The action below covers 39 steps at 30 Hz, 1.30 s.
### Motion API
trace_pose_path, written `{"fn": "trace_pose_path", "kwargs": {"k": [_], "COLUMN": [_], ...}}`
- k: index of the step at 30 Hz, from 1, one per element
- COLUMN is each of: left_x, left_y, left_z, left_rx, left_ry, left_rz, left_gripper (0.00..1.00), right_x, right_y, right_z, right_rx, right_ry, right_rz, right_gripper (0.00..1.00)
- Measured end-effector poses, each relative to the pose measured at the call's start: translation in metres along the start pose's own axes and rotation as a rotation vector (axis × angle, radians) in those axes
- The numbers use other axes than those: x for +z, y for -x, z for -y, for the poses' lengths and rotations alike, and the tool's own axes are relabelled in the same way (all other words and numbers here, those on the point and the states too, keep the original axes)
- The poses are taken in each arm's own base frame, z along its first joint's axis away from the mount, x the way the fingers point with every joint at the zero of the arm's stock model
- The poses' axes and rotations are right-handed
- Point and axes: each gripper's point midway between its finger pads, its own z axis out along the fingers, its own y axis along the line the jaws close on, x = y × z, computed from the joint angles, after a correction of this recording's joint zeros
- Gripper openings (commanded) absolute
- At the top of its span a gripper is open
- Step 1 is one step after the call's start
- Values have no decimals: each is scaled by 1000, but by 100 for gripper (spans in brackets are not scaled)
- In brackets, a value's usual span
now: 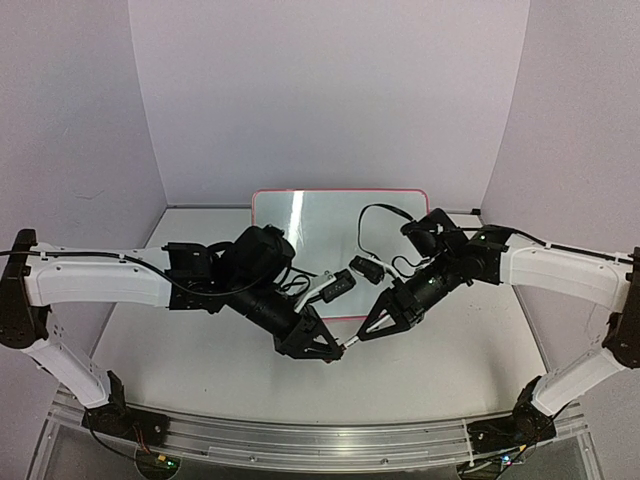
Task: Write a sentence on the whiteboard
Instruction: Pass from the left arm to the right, then open the pen cap from the whiteboard marker.
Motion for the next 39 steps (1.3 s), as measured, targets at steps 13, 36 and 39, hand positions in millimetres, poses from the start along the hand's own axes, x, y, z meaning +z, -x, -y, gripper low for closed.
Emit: {"fn": "trace_pose_path", "kwargs": {"k": [13, 36, 39], "left_x": [-55, -60, -59], "left_y": [37, 86, 86], "left_z": [-34, 0, 1], "left_rx": [-184, -217, -221], "left_ry": [74, -240, -249], "left_rz": [497, 640, 636], "left_gripper": [90, 42, 38], "right_x": [-56, -67, -66], "right_y": [35, 43, 41], "right_z": [-9, -56, -55], "right_rx": [-161, -217, -210], "right_ry": [-110, 79, 86], "right_rz": [430, 491, 482], "right_gripper": [0, 0, 0]}}
